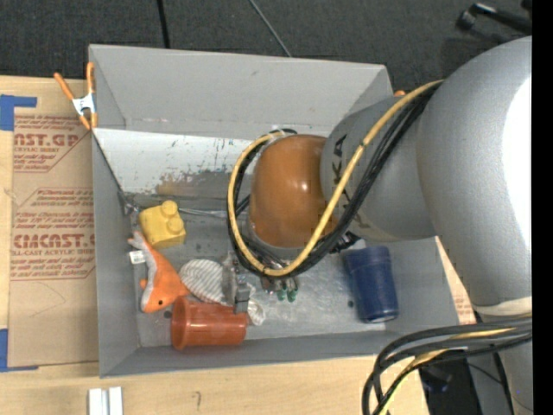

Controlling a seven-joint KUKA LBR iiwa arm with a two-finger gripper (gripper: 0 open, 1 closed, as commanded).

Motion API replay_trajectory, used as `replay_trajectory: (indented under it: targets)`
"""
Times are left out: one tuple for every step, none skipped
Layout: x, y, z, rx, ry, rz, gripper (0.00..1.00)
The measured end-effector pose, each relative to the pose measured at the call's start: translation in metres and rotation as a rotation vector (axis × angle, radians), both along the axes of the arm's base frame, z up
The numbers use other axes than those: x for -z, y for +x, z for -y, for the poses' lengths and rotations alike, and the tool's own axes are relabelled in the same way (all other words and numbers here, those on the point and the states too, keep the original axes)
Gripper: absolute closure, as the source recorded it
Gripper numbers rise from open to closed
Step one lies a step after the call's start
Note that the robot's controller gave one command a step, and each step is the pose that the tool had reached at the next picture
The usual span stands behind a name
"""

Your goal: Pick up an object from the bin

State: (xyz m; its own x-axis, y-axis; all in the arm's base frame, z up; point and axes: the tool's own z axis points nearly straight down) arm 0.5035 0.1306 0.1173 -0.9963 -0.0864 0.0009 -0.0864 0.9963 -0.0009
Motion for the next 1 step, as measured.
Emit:
replay_trajectory:
  targets:
    - [-0.0225, 0.0039, -0.0025, -0.007, 0.002, 0.005, 1.00]
